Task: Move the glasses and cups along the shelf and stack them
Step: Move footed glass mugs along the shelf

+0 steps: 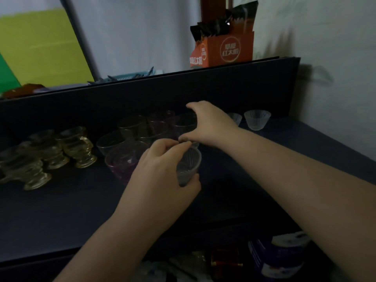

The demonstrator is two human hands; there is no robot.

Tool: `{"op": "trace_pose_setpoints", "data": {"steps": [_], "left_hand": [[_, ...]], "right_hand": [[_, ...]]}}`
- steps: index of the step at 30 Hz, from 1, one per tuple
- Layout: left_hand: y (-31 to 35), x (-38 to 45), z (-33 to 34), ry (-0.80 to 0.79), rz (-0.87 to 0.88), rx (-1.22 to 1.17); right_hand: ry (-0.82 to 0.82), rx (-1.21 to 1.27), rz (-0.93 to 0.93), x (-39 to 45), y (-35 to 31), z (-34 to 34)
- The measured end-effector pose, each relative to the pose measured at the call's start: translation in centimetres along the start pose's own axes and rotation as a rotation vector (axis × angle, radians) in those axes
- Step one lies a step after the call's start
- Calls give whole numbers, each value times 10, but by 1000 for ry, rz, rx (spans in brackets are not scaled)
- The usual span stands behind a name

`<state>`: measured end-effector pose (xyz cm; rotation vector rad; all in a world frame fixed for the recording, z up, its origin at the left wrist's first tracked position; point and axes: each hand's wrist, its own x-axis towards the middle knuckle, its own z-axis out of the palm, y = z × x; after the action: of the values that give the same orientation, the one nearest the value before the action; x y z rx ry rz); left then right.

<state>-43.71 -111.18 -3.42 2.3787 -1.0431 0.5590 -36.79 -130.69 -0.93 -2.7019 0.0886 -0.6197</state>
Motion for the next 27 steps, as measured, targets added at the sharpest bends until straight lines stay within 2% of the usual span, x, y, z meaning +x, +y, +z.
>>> {"op": "trace_pose_setpoints", "data": {"steps": [3, 6, 12, 17, 23, 27], "left_hand": [[12, 12, 7, -22, -9, -20], [28, 30, 23, -59, 0, -51], [54, 85, 73, -246, -20, -55], [65, 116, 104, -299, -46, -50], [78, 125, 126, -287, -113, -6], [75, 115, 122, -223, -133, -15]], "right_hand": [[100, -29, -31, -24, 20, -29], [163, -47, 34, -58, 56, -58], [140, -64, 198, -131, 104, -91], [132, -85, 229, -173, 123, -104], [134, -77, 228, -199, 127, -108], [129, -28, 216, -200, 125, -107]]}}
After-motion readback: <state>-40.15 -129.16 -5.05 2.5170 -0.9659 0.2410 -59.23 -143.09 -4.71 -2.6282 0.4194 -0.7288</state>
